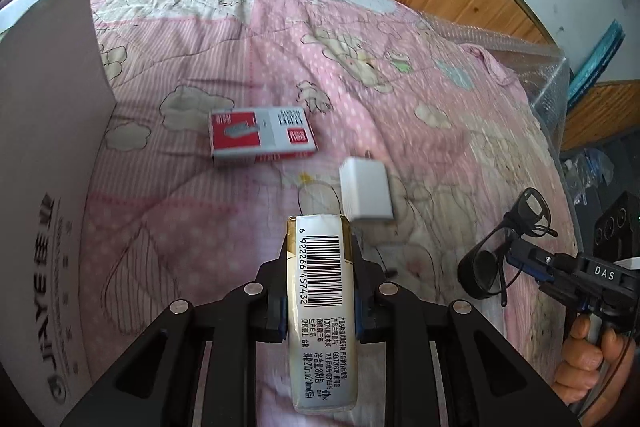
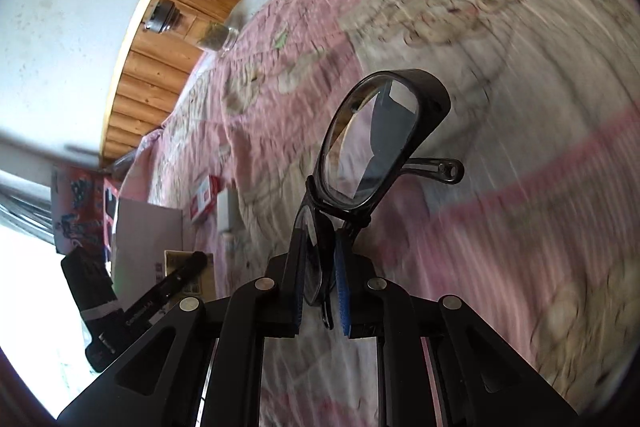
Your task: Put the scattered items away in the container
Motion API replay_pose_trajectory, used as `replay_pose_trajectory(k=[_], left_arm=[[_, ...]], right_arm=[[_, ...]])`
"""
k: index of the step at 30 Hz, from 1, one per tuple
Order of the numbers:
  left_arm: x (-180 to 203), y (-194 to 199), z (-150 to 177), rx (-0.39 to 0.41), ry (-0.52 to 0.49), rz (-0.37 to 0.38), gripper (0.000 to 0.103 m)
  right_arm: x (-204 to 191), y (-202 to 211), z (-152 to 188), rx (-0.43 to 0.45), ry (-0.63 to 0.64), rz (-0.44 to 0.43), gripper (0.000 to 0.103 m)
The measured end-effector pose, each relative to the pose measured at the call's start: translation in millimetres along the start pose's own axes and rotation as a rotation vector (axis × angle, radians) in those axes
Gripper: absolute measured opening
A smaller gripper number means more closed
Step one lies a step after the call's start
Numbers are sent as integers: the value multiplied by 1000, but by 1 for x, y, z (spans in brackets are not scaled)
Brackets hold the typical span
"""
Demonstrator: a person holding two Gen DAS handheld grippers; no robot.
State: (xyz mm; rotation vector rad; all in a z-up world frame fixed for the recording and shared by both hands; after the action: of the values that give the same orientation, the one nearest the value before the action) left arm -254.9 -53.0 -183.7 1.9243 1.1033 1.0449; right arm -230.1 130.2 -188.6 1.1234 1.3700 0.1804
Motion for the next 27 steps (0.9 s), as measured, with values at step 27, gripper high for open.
replay_pose_trajectory(k=[27], left_arm=[[45, 137, 83, 127, -142, -22, 23]], right_arm=[[-31, 45, 158, -13, 159, 49, 8]])
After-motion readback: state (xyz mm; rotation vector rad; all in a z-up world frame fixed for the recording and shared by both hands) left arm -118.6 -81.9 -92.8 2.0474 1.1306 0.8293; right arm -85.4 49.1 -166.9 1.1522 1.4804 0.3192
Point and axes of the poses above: each gripper's, at about its wrist camera, not at the fingertips, and y roughly against the way its jaws point, x to its right, z to its underside, the point moved 10 cm from there along -y, roughly the way its jaws point, and after that the axes turned 3 degrees about -y, right-handed, at the moved point
